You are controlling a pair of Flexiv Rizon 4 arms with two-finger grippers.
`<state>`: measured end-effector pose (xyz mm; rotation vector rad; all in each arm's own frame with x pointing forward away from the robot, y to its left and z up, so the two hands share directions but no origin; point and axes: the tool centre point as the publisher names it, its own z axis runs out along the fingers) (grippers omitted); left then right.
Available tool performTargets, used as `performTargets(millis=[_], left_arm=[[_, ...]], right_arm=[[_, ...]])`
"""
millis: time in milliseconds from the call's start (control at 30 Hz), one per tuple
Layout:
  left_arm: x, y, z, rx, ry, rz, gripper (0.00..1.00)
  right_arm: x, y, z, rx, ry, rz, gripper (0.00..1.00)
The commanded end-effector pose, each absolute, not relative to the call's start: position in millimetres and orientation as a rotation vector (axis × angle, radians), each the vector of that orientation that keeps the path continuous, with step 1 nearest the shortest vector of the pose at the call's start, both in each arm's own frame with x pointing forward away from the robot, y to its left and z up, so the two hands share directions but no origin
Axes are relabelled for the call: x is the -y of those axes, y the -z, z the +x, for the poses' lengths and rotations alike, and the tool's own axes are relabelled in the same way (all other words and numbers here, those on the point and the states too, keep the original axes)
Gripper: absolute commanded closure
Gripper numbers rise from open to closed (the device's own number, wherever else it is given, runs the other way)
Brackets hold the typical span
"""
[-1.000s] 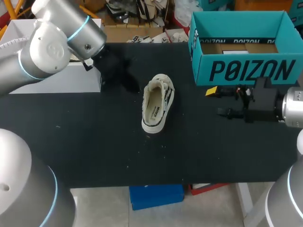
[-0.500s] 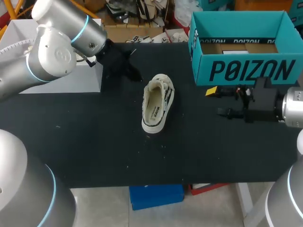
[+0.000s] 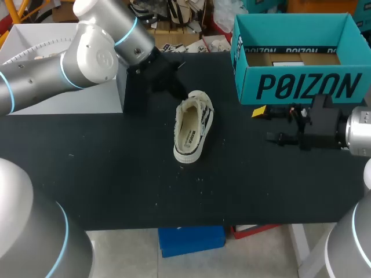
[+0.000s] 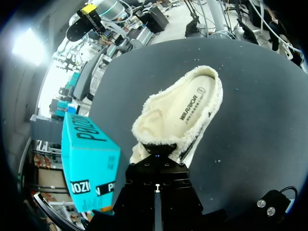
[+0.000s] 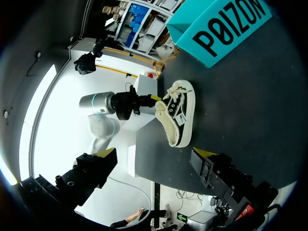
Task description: Take the shoe out of the shoebox, open the shoe tongue, remove and reinsert the insole, then place the shoe into the shoebox
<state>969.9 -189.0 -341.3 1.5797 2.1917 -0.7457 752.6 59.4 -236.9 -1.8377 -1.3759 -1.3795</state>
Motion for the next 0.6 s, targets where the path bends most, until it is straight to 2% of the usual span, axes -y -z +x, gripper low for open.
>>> performTargets(millis=[33, 600], left_arm=[[201.0, 348.9, 967.3, -2.177, 0.76, 1.607, 1.0], [206.8, 348.1, 924.2, -2.102, 0.801, 1.74, 1.0]], right_arm=[[-60.3, 236.7, 752.9, 1.377, 1.377, -1.841, 0.0], [-60.3, 236.7, 752.9, 1.377, 1.377, -1.841, 0.0]])
